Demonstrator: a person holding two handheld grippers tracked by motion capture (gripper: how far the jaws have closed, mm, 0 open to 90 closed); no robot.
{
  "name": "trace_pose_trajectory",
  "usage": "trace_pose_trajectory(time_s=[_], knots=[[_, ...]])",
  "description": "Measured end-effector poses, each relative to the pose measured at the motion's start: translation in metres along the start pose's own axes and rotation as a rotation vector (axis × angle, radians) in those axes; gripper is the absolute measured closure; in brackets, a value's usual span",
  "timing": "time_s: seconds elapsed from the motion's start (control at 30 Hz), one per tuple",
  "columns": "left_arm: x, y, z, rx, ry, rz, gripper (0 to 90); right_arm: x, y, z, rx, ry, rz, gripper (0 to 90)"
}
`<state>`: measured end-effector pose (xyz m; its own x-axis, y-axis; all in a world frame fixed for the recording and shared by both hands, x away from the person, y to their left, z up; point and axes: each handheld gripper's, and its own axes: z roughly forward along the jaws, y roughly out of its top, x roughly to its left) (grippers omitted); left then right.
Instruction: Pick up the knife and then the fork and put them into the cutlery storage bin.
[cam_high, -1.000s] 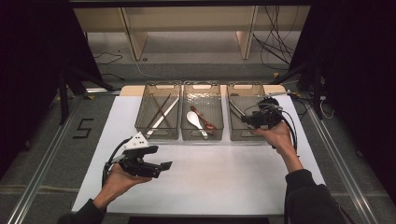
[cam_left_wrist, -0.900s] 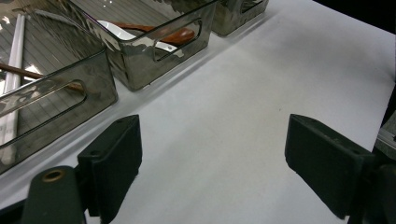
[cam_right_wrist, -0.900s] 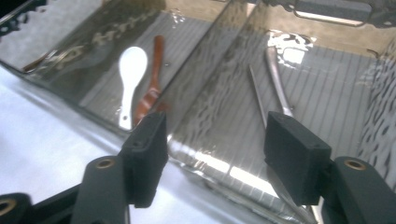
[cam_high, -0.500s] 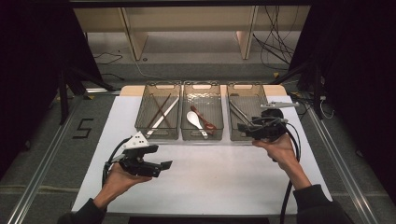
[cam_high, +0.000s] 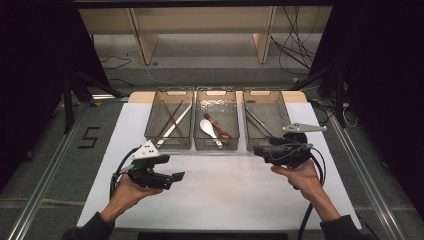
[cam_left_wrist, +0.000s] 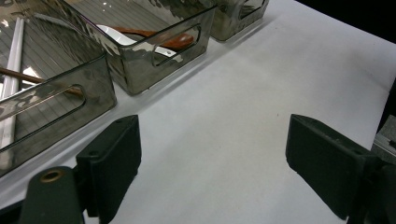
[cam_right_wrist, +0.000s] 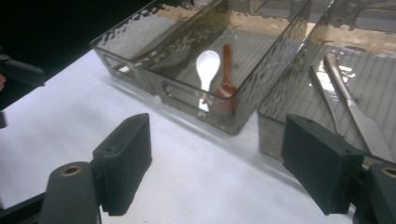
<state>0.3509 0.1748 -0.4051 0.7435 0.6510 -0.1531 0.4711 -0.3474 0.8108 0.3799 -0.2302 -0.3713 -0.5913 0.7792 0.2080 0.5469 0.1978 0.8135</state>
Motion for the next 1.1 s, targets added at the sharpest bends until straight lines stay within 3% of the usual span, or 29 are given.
trace_pose_trajectory(time_s=[0.4,0.8,1.1], knots=[[-0.002,-0.002,-0.004,-0.016,0.000,0.016,17.4,0.021,-0.020,-0.012,-0.034,0.034,-0.032,25.1],[-0.002,-0.002,-0.006,-0.035,-0.016,0.009,17.3,0.023,-0.042,-0.017,-0.051,0.028,-0.027,24.3],[-0.003,-0.002,-0.007,-0.043,-0.024,0.008,17.1,0.027,-0.053,-0.018,-0.029,0.022,-0.033,22.6]])
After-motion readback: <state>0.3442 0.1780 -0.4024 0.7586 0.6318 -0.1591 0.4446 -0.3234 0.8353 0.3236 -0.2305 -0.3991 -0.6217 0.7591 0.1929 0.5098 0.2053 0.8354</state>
